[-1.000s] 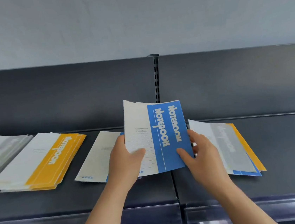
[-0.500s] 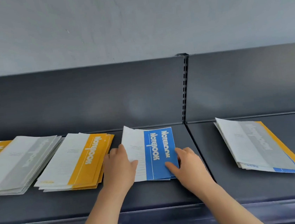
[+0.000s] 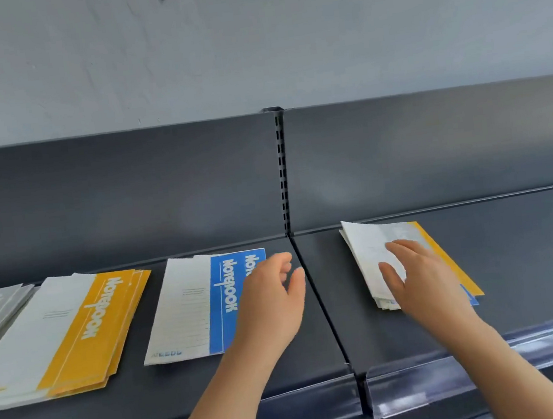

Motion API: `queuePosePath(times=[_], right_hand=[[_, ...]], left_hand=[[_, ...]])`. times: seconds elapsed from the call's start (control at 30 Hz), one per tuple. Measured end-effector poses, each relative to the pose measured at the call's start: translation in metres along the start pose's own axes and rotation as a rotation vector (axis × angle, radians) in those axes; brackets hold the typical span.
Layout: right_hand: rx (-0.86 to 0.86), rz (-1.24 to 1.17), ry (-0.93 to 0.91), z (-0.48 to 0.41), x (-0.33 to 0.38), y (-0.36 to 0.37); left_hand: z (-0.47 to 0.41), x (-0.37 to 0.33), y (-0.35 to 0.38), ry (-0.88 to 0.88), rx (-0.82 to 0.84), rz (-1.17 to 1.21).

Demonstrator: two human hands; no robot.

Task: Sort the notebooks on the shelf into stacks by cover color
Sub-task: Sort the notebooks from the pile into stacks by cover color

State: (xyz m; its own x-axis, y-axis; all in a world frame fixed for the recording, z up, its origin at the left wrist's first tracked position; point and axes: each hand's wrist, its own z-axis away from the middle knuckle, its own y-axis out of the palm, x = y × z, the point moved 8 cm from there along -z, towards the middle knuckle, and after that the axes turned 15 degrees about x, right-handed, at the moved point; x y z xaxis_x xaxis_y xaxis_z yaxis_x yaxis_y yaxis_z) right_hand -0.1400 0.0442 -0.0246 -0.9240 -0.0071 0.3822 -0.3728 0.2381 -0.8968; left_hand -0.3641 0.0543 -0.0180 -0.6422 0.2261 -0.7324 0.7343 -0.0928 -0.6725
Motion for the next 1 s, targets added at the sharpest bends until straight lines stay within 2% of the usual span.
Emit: queuePosePath(times=[0.13,0.23,0.33,0.4,0.57,0.83,1.0], right_hand=[[0.117,0.171,0.074,-0.005,-0.055,0.0],[0.189,0.137,-0.042,-0.004,-0.067,0.01],[0.203,0.049,-0.2,0.001,-0.063,0.013],[0.222,-0.014,-0.242,0.0,-0.066,0.011],[0.176,-0.105,-0.117,-0.007,-0.097,0.008],[0.174,-0.048,-0.134,-0.007,-0.094,0.011],[0.157,-0.082,-0.152,-0.007,-0.092,0.007]], left_hand=[[-0.02,-0.022,0.064,-0.068,0.218,0.101],[-0.033,-0.03,0.093,-0.14,0.285,0.196],[-0.044,-0.03,0.103,-0.157,0.225,0.29],[-0.047,-0.025,0.106,-0.196,0.183,0.353],[-0.04,-0.015,0.107,-0.277,0.064,0.415],[-0.031,-0.025,0.113,-0.286,0.033,0.424],[-0.026,-0.028,0.102,-0.297,-0.054,0.376]])
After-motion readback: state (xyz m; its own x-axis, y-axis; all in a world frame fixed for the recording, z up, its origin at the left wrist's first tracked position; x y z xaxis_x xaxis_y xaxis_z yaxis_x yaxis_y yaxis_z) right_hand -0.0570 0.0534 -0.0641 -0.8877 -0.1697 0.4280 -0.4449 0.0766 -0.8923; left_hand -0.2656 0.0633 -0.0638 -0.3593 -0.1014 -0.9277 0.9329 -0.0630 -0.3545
